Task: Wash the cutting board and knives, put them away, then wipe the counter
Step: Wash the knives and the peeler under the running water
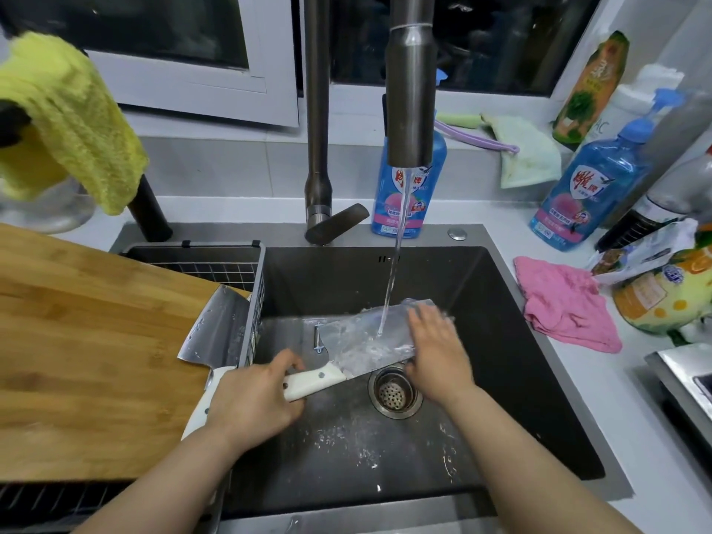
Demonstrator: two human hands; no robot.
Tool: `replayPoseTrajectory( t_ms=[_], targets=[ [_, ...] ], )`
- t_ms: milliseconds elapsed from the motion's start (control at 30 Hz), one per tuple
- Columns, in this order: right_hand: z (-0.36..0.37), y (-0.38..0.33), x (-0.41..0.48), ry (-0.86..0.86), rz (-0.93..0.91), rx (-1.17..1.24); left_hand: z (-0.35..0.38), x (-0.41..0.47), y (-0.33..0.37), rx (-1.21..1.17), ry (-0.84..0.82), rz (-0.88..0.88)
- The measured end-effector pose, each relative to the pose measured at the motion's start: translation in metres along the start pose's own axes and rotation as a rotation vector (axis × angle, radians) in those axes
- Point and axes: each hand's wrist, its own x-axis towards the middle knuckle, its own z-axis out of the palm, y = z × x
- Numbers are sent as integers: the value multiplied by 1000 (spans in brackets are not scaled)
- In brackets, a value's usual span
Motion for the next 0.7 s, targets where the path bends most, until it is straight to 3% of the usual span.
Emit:
replayPoseTrajectory(
  t_ms=[100, 200, 267, 333, 467, 567, 633, 700],
  targets=[
    [-3, -3, -3, -25, 26, -60, 2, 0, 2, -9, 11, -4],
    [12, -27, -18, -56, -243, -111, 3, 3, 7, 11, -9, -18],
    [20, -32, -23, -107, -314, -128, 3, 5, 7, 24, -18, -22],
    [13, -23, -24, -105, -268, -108, 3, 6, 4, 26, -19, -17],
    [-3, 0, -15, -89, -5, -32, 4, 3, 1, 42, -12, -11],
    [10, -21, -24, -87, -193, 26, 6, 4, 4, 21, -25, -26],
    [13, -38, -28, -109, -354, -69, 6, 5, 5, 10, -24, -40],
    [6, -37, -26, -143, -326, -24, 5, 5, 4, 13, -5, -44]
  ],
)
